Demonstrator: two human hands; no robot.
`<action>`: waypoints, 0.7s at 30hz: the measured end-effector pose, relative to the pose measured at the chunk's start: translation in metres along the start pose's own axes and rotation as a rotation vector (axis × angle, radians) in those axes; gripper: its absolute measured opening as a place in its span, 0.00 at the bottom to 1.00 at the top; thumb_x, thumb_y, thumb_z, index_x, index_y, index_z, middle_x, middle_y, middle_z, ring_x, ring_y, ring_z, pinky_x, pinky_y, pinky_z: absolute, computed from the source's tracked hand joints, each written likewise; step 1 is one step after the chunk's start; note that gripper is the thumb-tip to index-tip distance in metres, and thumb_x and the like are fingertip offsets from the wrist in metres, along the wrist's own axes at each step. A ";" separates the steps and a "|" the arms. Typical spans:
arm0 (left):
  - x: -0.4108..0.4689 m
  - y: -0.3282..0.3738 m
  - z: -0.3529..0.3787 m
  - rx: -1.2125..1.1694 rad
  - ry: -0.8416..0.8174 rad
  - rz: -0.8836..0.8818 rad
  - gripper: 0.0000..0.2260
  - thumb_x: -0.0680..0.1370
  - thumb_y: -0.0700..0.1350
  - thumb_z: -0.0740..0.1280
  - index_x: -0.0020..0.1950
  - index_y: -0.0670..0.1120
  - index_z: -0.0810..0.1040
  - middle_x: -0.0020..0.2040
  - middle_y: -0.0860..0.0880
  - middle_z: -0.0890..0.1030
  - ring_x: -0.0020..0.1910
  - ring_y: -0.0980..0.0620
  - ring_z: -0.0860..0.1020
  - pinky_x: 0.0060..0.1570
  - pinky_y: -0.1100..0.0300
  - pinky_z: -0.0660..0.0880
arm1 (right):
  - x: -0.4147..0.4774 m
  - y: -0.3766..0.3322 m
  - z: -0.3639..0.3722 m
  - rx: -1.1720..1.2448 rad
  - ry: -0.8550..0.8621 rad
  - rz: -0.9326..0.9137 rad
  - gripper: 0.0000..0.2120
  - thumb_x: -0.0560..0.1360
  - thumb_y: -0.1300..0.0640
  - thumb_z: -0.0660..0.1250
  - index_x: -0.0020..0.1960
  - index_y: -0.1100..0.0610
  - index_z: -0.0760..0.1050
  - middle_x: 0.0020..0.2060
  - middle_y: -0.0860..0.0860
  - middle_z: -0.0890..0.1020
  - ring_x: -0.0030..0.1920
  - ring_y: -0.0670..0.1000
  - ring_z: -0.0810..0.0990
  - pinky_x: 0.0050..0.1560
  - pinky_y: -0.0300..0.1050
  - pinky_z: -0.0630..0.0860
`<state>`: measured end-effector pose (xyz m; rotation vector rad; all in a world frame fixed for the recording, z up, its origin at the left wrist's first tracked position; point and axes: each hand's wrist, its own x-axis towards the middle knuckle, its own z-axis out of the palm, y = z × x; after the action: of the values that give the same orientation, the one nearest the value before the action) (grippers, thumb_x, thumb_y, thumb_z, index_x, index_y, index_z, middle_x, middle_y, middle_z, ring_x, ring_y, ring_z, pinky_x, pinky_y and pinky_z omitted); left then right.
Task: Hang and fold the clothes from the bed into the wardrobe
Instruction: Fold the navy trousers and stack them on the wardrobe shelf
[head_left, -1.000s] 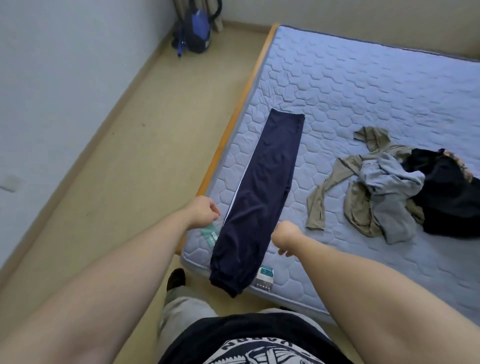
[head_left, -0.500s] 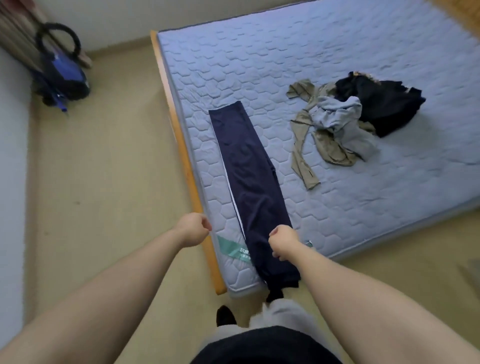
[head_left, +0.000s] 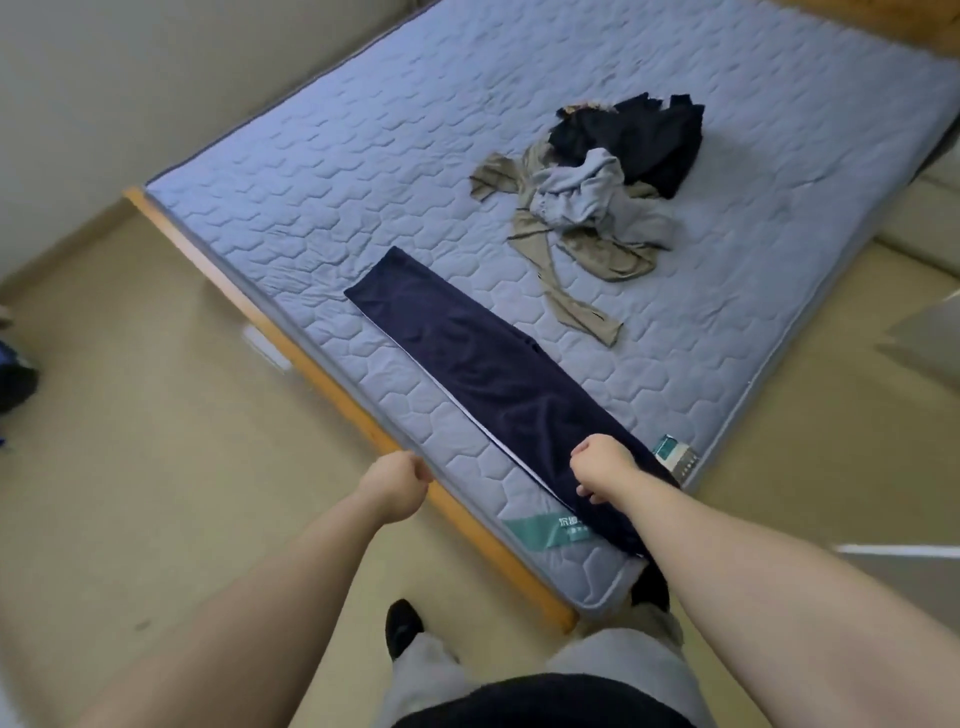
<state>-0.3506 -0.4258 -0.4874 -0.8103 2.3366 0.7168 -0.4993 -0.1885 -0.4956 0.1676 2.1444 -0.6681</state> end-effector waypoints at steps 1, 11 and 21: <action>0.006 -0.010 -0.011 0.022 -0.009 0.027 0.11 0.80 0.41 0.62 0.58 0.46 0.81 0.57 0.49 0.81 0.58 0.48 0.78 0.54 0.59 0.74 | -0.005 -0.007 0.010 0.031 0.029 0.017 0.13 0.78 0.65 0.59 0.58 0.65 0.79 0.49 0.63 0.84 0.47 0.62 0.86 0.48 0.54 0.83; 0.064 -0.033 -0.089 0.292 -0.105 0.218 0.11 0.82 0.44 0.60 0.59 0.48 0.80 0.58 0.48 0.81 0.53 0.48 0.77 0.51 0.57 0.75 | -0.035 -0.038 0.066 0.210 0.129 0.086 0.11 0.78 0.61 0.58 0.53 0.57 0.78 0.46 0.58 0.84 0.44 0.59 0.86 0.37 0.48 0.81; 0.159 0.011 -0.102 0.373 -0.184 0.407 0.12 0.82 0.42 0.62 0.63 0.48 0.79 0.62 0.48 0.79 0.58 0.48 0.78 0.52 0.59 0.73 | 0.045 -0.060 0.061 0.222 0.117 0.230 0.12 0.76 0.62 0.60 0.51 0.62 0.81 0.40 0.60 0.85 0.36 0.59 0.83 0.35 0.48 0.80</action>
<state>-0.4958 -0.5430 -0.5158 -0.1006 2.3824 0.4648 -0.5046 -0.2762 -0.5358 0.5766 2.1153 -0.7749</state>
